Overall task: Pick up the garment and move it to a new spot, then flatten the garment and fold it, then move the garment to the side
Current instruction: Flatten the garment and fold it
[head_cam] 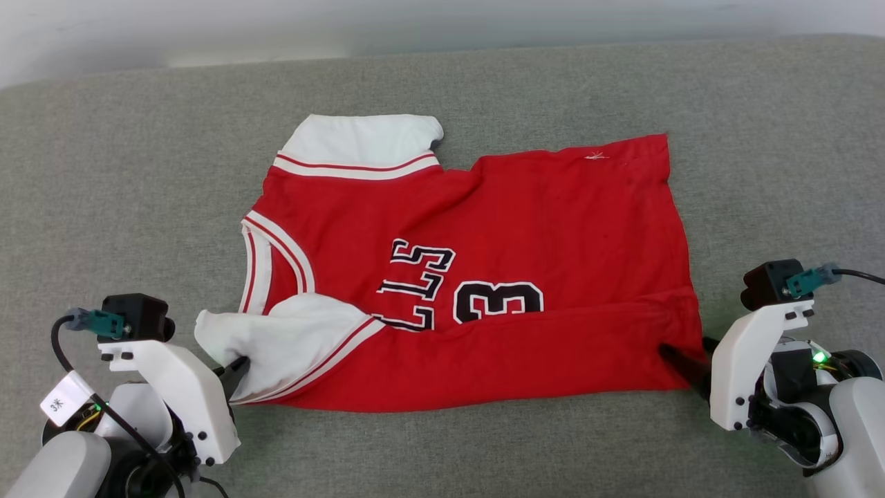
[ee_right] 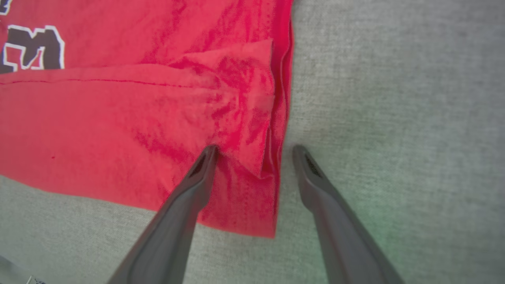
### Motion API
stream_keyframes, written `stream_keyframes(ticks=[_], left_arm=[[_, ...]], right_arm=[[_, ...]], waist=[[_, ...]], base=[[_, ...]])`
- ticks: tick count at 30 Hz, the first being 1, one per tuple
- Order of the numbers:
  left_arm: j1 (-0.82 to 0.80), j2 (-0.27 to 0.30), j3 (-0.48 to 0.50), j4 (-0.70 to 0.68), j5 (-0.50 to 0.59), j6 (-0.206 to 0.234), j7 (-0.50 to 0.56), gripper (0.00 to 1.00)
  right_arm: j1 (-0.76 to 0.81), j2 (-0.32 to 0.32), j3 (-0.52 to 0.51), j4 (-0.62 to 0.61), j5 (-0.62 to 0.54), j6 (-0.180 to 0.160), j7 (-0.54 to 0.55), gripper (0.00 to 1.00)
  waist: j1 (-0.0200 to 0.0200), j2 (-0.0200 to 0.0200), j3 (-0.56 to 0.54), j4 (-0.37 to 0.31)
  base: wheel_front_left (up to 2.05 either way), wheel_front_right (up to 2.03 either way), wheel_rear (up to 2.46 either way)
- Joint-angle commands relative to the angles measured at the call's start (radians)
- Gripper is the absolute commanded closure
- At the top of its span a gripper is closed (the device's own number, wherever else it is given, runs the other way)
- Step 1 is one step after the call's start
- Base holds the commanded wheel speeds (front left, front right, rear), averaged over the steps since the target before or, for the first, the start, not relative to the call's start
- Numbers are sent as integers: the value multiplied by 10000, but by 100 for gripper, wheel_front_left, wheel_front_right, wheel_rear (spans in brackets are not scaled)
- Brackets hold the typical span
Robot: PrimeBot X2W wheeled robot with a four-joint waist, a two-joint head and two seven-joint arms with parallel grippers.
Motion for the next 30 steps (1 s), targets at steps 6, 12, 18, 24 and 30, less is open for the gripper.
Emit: stream_keyframes(ticks=[6,12,18,24,30], left_arm=[[84,-128,-43,269,-69,-29,-157,100],[442,-215,-35,335,-187,-114,-317,100],[1122,-176,10,286,-282,7,-481,100],[1986,-30,128,127,-493,241,-411,100],[2617,-134,41,211,-682,285,-382,100]], right_arm=[[127,67,227,156,103,3,81,100],[273,-169,125,-187,121,2,21,100],[932,-330,-17,-558,224,2,174,100],[1794,-400,-307,-1001,300,0,458,100],[2571,-253,-586,-1417,268,0,591,100]], waist=[[0,0,-296,63],[0,0,-894,46],[0,0,-1760,101],[0,0,-2337,129],[0,0,-2483,101]], base=[[0,0,0],[0,0,0],[0,0,0],[0,0,0],[0,0,0]])
